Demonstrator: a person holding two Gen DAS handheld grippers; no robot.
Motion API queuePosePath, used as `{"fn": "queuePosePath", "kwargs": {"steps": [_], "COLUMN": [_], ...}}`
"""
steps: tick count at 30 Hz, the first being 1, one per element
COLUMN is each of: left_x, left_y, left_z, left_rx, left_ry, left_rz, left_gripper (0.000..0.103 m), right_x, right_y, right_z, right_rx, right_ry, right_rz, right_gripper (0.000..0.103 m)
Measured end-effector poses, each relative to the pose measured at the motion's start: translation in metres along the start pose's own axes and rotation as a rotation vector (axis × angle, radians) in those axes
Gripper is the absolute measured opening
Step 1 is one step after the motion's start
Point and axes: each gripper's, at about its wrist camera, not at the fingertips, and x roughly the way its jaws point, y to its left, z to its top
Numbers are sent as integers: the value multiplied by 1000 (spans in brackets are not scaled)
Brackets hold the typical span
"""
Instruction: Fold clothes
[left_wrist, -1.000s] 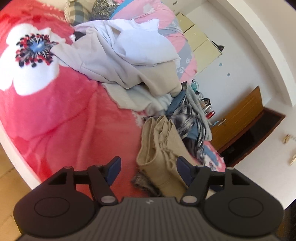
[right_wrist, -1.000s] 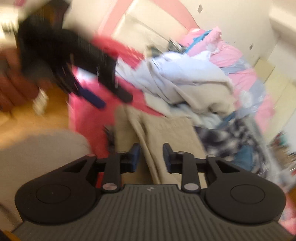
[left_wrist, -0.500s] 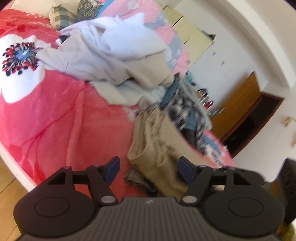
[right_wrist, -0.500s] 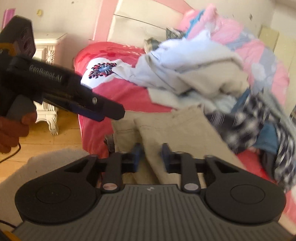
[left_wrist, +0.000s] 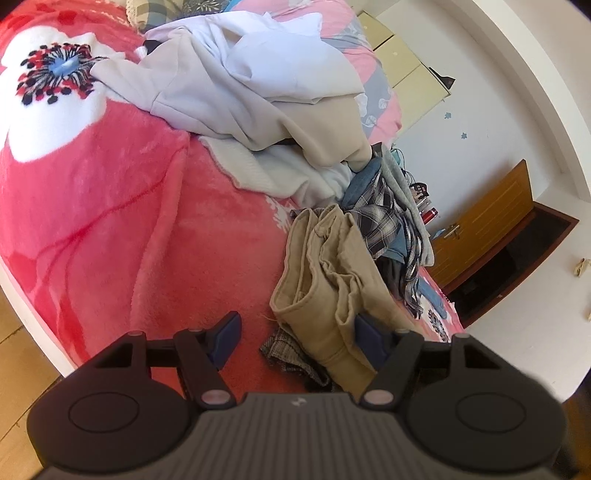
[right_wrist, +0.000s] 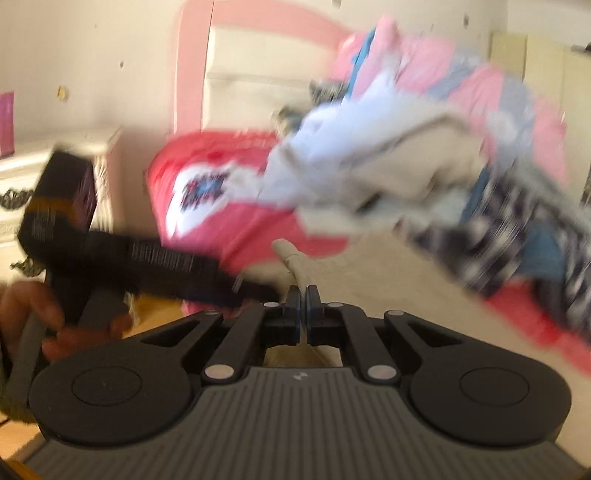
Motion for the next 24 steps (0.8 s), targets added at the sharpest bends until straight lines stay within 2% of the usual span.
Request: {"fn": "queuePosePath", "kwargs": {"steps": [2,5,7,9,11,13,16,18,20,22,24], "left_x": [-4,-15,-26,-35,-41,-38,-21,-1,23,49,72], "left_y": [-1,-2,-4,-11,-26,-47,-82,-105,-123,-130,-125], "left_z": [2,6,13,20,28,33,34,29,21,13,6], "left_rx": [-2,-2,5,21,64,119,198,257,308,321,332], "left_ry": [-9,-47,-90,-128,-167,-176,-143,-99,-55,-5,38], "left_rz": [7,23,32,36,25,-6,-63,-85,-92,-65,26], "left_gripper": [67,67,67,67,67,67,67,67,67,67,66], "right_x": [5,2,-7,-20,-35,-54,-86,-111,-135,-152,-166], "right_y": [3,1,-1,-5,-12,-24,-48,-67,-87,-111,-130], "right_z": [-6,-4,-3,-6,-11,-18,-31,-41,-53,-69,-92], "right_rx": [-10,39,81,129,185,253,355,397,428,481,543], "right_ry": [7,-5,-33,-72,-103,-125,-167,-209,-238,-221,-185], "right_rz": [-10,-1,33,59,73,47,-46,-164,-321,-483,-592], "right_gripper": [3,9,32,38,39,39,39,38,38,35,27]}}
